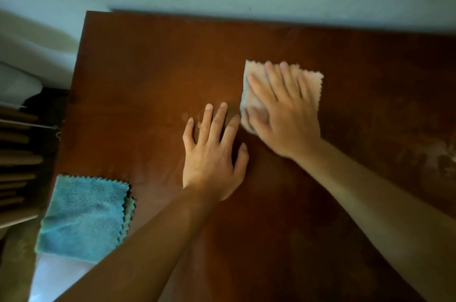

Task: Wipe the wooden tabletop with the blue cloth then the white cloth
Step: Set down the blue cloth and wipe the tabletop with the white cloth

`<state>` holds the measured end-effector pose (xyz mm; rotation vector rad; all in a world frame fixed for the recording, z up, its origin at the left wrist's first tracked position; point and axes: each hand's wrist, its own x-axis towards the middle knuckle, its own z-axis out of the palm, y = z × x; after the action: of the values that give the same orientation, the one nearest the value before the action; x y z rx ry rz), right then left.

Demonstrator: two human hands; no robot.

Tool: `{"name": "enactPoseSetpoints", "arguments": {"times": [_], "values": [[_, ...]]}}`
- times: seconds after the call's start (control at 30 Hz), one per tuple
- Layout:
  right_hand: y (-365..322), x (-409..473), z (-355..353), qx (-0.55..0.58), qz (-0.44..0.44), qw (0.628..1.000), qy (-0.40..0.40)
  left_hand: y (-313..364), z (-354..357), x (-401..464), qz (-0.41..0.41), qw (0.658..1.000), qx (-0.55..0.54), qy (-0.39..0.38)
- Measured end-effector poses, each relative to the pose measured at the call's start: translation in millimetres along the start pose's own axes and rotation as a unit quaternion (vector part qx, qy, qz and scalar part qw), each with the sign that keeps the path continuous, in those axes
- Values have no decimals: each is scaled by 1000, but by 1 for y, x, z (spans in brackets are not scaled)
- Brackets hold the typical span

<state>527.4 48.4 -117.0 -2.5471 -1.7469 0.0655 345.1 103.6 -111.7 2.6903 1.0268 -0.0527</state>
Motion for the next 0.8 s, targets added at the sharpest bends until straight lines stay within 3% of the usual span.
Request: {"name": "enactPoseSetpoints", "arguments": {"times": [0.13, 0.27, 0.4, 0.67, 0.8], "values": [[7, -13, 2, 15, -25, 999, -16, -3, 2, 0, 6, 1000, 7, 10], [31, 32, -3, 14, 1, 1000, 9, 0, 1, 0, 4, 1000, 6, 12], [54, 68, -10, 0, 26, 999, -36, 0, 0, -1, 7, 1000, -3, 22], [17, -14, -3, 12, 8, 1000, -12, 0, 0, 0, 9, 999, -8, 36], [23, -8, -3, 15, -10, 1000, -15, 0, 2, 0, 14, 999, -12, 47]]}}
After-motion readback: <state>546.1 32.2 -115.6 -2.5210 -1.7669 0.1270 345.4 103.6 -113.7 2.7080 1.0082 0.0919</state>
